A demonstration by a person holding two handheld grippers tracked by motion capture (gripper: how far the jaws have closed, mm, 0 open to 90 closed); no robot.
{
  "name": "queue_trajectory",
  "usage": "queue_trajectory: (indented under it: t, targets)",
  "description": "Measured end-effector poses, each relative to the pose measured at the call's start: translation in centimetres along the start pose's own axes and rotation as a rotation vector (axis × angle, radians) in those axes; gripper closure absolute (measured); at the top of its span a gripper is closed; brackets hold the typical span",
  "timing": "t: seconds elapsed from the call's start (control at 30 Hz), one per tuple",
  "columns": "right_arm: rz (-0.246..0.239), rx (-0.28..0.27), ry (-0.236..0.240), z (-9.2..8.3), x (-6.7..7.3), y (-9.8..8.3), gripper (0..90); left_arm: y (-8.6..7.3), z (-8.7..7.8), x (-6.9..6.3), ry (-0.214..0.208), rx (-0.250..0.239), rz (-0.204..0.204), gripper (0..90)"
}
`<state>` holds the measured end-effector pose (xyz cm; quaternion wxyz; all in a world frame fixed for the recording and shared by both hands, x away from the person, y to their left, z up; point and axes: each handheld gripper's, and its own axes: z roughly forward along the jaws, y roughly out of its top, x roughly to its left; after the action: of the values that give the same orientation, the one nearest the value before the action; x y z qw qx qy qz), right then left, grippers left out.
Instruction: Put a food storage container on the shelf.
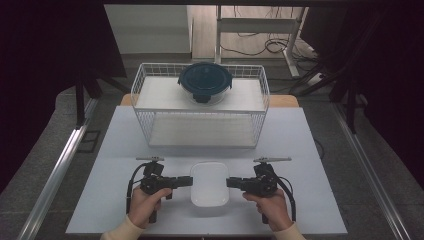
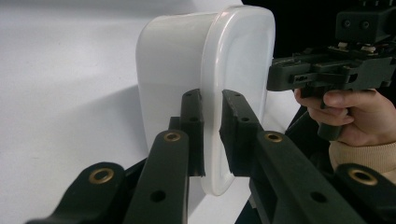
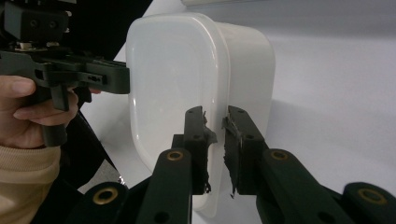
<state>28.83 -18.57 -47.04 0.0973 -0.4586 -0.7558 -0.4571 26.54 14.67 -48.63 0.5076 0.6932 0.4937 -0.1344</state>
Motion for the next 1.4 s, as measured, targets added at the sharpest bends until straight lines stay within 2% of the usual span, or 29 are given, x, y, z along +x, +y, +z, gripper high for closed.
queue_trajectory:
  t: [0.17,0.53,0.7,0.93,1.4]
  targets:
    - [-0.035,-0.024,0.005,-0.8,0.9,0.4,79.2,0.4,-0.9,-1.1,-0.006,-0.024,0.042,80.0]
    - [-0.156,-0.081,-0.015,-3.1,3.5,2.0,79.1,1.7,-2.7,-4.1,-0.003,-0.087,0.141,80.1]
    - [-0.196,-0.107,-0.026,-4.2,4.4,3.1,79.1,2.9,-3.3,-4.9,-0.010,-0.110,0.178,80.0]
    - [-0.237,-0.140,-0.033,-5.3,5.7,5.1,79.1,5.0,-4.5,-6.5,0.009,-0.133,0.236,79.9]
    - [-0.297,-0.170,-0.033,-6.7,8.1,8.7,79.2,8.3,-6.5,-7.7,0.003,-0.175,0.265,79.6]
